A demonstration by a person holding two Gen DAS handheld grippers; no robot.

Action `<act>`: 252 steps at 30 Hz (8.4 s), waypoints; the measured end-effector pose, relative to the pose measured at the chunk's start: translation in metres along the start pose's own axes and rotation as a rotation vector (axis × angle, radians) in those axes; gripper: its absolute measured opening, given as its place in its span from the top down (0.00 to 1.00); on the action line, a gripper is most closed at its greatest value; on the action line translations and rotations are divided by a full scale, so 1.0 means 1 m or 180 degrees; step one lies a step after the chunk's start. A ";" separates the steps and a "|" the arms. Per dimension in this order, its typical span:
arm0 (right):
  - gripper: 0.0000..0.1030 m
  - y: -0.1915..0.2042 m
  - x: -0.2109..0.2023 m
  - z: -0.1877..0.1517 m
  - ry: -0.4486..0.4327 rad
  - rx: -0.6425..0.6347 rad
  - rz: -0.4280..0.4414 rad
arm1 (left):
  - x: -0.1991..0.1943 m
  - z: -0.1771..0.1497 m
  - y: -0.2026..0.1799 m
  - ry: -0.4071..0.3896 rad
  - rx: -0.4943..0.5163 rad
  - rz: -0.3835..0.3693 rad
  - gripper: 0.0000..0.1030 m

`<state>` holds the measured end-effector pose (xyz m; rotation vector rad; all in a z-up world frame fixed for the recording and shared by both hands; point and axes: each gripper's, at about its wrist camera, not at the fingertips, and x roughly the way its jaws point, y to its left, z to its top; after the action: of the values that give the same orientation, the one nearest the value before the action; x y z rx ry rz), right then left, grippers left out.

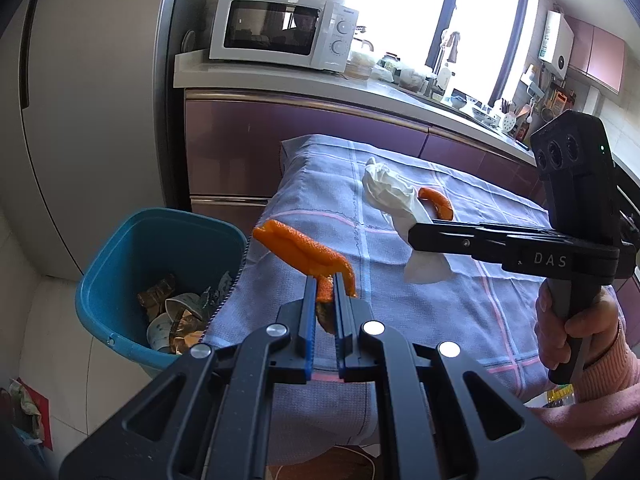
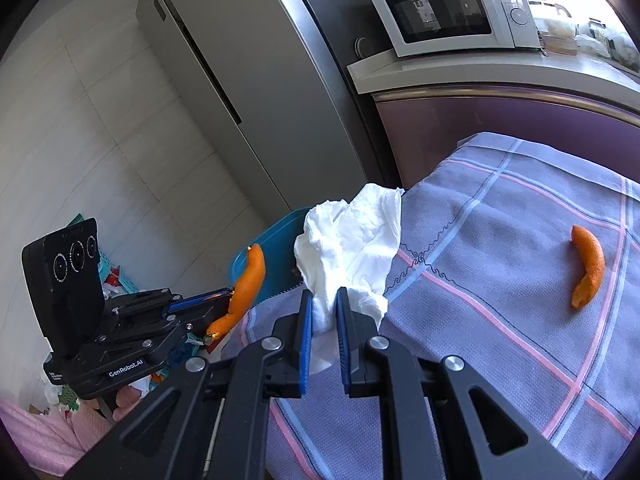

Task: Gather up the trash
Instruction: 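Lift tissue and orange peel and carry them toward the teal bin, then hold the white tissue and orange peel over the teal bin with both tools, then open both tools to drop tissue and orange peel into the teal bin, then move both open tools back over the table, then grasp the clear snack wrapper with the right tool while the left tool grasps the orange peel, then carry the orange peel and clear snack wrapper over the teal bin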

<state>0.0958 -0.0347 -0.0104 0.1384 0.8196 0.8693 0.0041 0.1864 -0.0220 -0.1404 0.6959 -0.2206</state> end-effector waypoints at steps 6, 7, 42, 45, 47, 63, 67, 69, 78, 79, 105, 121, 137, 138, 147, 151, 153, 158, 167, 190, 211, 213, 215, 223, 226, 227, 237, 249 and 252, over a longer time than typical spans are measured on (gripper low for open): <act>0.90 0.009 0.010 0.007 0.0048 -0.0060 0.0061 | -0.007 0.001 0.014 -0.0036 -0.0064 0.0088 0.92; 0.90 0.011 0.011 0.007 0.0058 -0.0070 0.0073 | -0.008 0.001 0.016 -0.0044 -0.0073 0.0105 0.92; 0.89 0.052 0.083 0.040 0.0420 -0.0338 0.0291 | -0.003 0.004 0.075 -0.0057 -0.0372 0.0495 0.92; 0.89 0.054 0.089 0.041 0.0449 -0.0347 0.0290 | -0.001 0.003 0.078 -0.0044 -0.0396 0.0507 0.92; 0.90 0.057 0.091 0.040 0.0467 -0.0360 0.0279 | 0.001 0.003 0.080 -0.0037 -0.0405 0.0512 0.92; 0.89 0.061 0.119 0.041 0.0609 -0.0363 0.0192 | 0.016 0.003 0.090 0.0000 -0.0483 0.0562 0.92; 0.89 0.064 0.125 0.041 0.0647 -0.0377 0.0156 | 0.023 0.002 0.094 0.0037 -0.0515 0.0575 0.92; 0.89 0.065 0.129 0.041 0.0670 -0.0390 0.0138 | 0.025 0.001 0.095 0.0051 -0.0525 0.0577 0.92; 0.89 0.066 0.145 0.040 0.0760 -0.0374 0.0078 | 0.036 0.000 0.103 0.0101 -0.0578 0.0603 0.92; 0.89 0.066 0.146 0.040 0.0769 -0.0373 0.0077 | 0.037 0.000 0.103 0.0106 -0.0583 0.0609 0.92; 0.83 0.074 0.192 0.050 0.1048 -0.0406 -0.0172 | 0.068 -0.007 0.134 0.0263 -0.0826 0.0629 0.92; 0.74 0.061 0.160 0.051 0.0790 -0.0236 -0.0060 | 0.060 -0.007 0.128 0.0085 -0.0832 0.0664 0.64; 0.58 -0.017 -0.039 -0.012 0.0027 0.0076 -0.0474 | 0.032 0.006 -0.022 -0.0258 0.0265 -0.0227 0.43; 0.58 -0.028 -0.053 -0.021 -0.0008 0.0161 -0.0575 | 0.037 0.006 -0.031 -0.0231 0.0314 -0.0279 0.43; 0.57 -0.106 -0.173 -0.103 -0.0394 0.1026 -0.1422 | 0.081 0.008 -0.094 0.0052 0.0528 -0.0528 0.43; 0.56 -0.129 -0.207 -0.132 -0.0512 0.1302 -0.1706 | 0.102 0.011 -0.113 0.0187 0.0580 -0.0546 0.43; 0.55 -0.142 -0.216 -0.143 -0.0518 0.1424 -0.1751 | 0.110 0.013 -0.121 0.0241 0.0609 -0.0549 0.43; 0.55 -0.149 -0.213 -0.161 -0.0457 0.1556 -0.1709 | 0.126 0.020 -0.133 0.0313 0.0653 -0.0560 0.43; 0.88 -0.146 -0.202 -0.156 -0.0501 0.1515 -0.1540 | 0.142 0.033 -0.147 0.0373 0.0694 -0.0536 0.43; 0.98 -0.149 -0.165 -0.097 -0.0629 0.1191 -0.1023 | 0.239 0.073 -0.192 0.0862 0.0642 -0.0451 0.77; 0.98 -0.146 -0.146 -0.077 -0.0605 0.1090 -0.0803 | 0.185 0.065 -0.171 0.0450 0.0702 -0.0371 0.88; 0.98 -0.142 -0.142 -0.075 -0.0597 0.1063 -0.0773 | 0.175 0.062 -0.163 0.0425 0.0675 -0.0368 0.88; 0.98 -0.137 -0.137 -0.072 -0.0582 0.1039 -0.0728 | 0.166 0.060 -0.155 0.0411 0.0645 -0.0360 0.88; 0.98 -0.116 -0.115 -0.058 -0.0517 0.0894 -0.0555 | 0.131 0.048 -0.127 0.0366 0.0508 -0.0315 0.88; 0.98 -0.109 -0.106 -0.054 -0.0477 0.0866 -0.0466 | 0.119 0.042 -0.118 0.0337 0.0481 -0.0276 0.88; 0.98 -0.106 -0.102 -0.052 -0.0461 0.0845 -0.0451 | 0.116 0.040 -0.115 0.0341 0.0465 -0.0286 0.88; 0.98 -0.083 -0.078 -0.042 -0.0340 0.0709 -0.0321 | 0.093 0.022 -0.093 0.0337 0.0389 -0.0258 0.88; 0.98 -0.065 -0.054 -0.029 -0.0257 0.0619 -0.0153 | 0.073 0.020 -0.065 0.0283 0.0281 -0.0164 0.88; 0.98 -0.061 -0.048 -0.025 -0.0241 0.0583 -0.0134 | 0.069 0.020 -0.061 0.0260 0.0259 -0.0151 0.88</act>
<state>0.0988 -0.1151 -0.0253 0.3120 0.8275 0.7444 0.0592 0.1119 -0.0368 -0.0704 0.7641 -0.3010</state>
